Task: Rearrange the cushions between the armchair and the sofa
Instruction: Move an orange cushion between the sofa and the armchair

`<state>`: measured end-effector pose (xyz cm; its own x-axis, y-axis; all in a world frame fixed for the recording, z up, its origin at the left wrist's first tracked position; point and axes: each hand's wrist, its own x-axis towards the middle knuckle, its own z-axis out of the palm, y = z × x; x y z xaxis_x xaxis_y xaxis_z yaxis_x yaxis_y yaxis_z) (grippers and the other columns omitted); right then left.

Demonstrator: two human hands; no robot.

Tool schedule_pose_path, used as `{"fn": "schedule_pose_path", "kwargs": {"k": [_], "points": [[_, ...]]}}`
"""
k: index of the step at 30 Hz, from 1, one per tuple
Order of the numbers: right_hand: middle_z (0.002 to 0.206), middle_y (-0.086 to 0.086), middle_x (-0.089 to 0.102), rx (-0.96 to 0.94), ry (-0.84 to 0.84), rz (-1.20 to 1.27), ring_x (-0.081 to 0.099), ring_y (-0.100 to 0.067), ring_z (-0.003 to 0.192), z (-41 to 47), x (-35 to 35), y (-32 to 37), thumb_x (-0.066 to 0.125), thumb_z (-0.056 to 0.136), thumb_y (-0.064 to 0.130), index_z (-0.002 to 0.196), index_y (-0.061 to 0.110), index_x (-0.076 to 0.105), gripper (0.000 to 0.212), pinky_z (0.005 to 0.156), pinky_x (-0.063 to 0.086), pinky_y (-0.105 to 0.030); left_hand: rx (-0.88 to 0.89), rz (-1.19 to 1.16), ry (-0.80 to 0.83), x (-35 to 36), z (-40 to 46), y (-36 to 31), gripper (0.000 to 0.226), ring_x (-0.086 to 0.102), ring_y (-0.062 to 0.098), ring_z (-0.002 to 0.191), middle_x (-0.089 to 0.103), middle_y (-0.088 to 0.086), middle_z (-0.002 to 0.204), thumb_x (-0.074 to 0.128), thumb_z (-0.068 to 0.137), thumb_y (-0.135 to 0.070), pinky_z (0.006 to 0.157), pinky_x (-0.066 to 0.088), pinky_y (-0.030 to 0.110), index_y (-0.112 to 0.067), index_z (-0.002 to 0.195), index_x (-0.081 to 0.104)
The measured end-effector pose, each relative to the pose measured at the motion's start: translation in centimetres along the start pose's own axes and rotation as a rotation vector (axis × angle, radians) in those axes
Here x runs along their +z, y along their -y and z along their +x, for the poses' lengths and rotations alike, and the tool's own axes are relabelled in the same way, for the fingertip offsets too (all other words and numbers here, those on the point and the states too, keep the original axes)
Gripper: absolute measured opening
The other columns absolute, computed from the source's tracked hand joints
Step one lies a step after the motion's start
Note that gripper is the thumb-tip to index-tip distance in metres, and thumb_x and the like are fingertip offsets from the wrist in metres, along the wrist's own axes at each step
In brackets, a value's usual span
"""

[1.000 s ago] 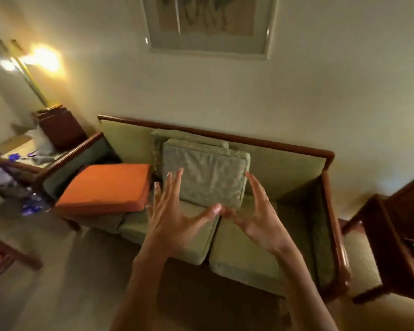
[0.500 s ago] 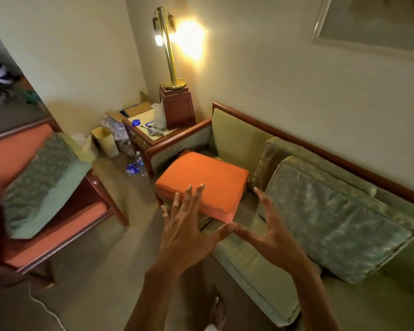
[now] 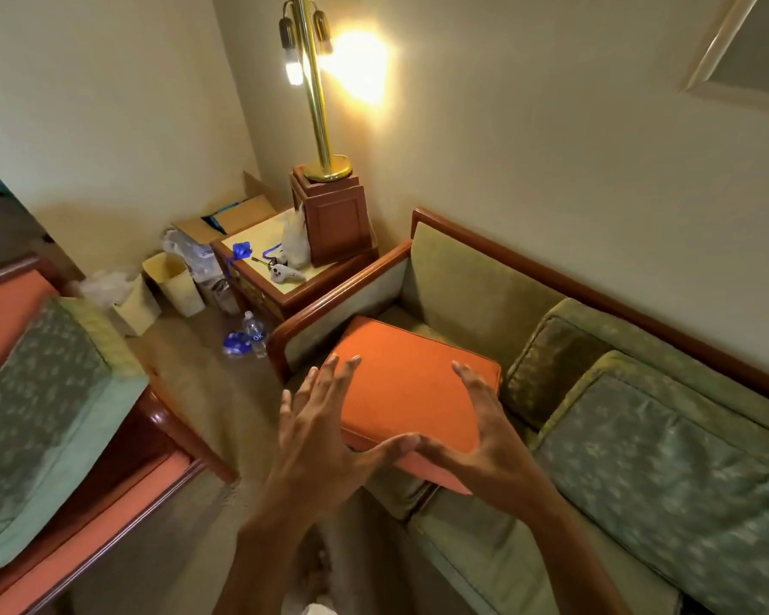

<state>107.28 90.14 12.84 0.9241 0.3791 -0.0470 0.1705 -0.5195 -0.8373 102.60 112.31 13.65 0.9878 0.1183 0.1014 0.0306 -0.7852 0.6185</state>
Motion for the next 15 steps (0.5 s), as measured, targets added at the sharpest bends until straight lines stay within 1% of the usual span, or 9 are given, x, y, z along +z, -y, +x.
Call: {"fn": "schedule_pose_path", "kwargs": {"k": [3,6,8,10,12,15], "points": [[0.165,0.016,-0.001,0.080,-0.082,-0.036,0.000,-0.008,0.150,4.4,1.2,1.0,0.061,0.062,0.087,0.152,0.049,0.000,0.115,0.121,0.020,-0.053,0.053,-0.014,0.070,-0.8,5.7,3.2,0.121,0.006,0.016,0.153,0.012,-0.004,0.167,0.046,0.061,-0.100,0.122,0.007,0.059,-0.040,0.157,0.007],[0.164,0.017,-0.004,0.134,-0.148,-0.071,-0.001,-0.005,0.149,8.0,1.8,2.3,0.061,0.069,0.082,0.154,0.046,-0.001,0.111,0.121,0.016,-0.054,0.116,-0.018,0.124,-1.7,11.1,4.9,0.117,0.011,0.017,0.153,0.015,-0.003,0.167,0.047,0.063,-0.099,0.121,0.011,0.061,-0.039,0.157,0.011],[0.163,0.019,-0.004,0.168,-0.208,-0.086,0.001,-0.006,0.149,10.2,2.2,2.8,0.061,0.072,0.080,0.154,0.046,0.000,0.108,0.121,0.016,-0.054,0.168,-0.020,0.162,-2.3,14.5,5.4,0.117,0.012,0.016,0.153,0.016,-0.004,0.166,0.048,0.064,-0.098,0.122,0.010,0.060,-0.038,0.157,0.013],[0.163,0.020,-0.002,0.230,-0.256,-0.100,0.004,-0.008,0.150,12.2,2.4,2.7,0.061,0.071,0.081,0.153,0.046,0.000,0.108,0.120,0.017,-0.056,0.215,0.003,0.202,-2.3,17.8,5.9,0.116,0.011,0.014,0.153,0.016,-0.006,0.166,0.047,0.064,-0.098,0.122,0.009,0.058,-0.037,0.157,0.015],[0.163,0.019,-0.001,0.290,-0.272,-0.102,0.005,-0.009,0.150,14.1,2.5,1.8,0.060,0.069,0.085,0.153,0.046,0.001,0.110,0.119,0.018,-0.059,0.240,0.015,0.253,-1.5,20.9,6.6,0.116,0.008,0.013,0.153,0.014,-0.007,0.167,0.044,0.064,-0.099,0.123,0.007,0.056,-0.037,0.157,0.016],[0.163,0.020,0.001,0.366,-0.280,-0.102,0.006,-0.010,0.150,16.6,2.2,0.2,0.060,0.067,0.087,0.152,0.048,0.001,0.110,0.118,0.022,-0.058,0.239,0.033,0.308,0.2,24.7,7.9,0.116,0.009,0.014,0.153,0.015,-0.006,0.167,0.040,0.063,-0.100,0.124,0.007,0.054,-0.035,0.157,0.018]]}}
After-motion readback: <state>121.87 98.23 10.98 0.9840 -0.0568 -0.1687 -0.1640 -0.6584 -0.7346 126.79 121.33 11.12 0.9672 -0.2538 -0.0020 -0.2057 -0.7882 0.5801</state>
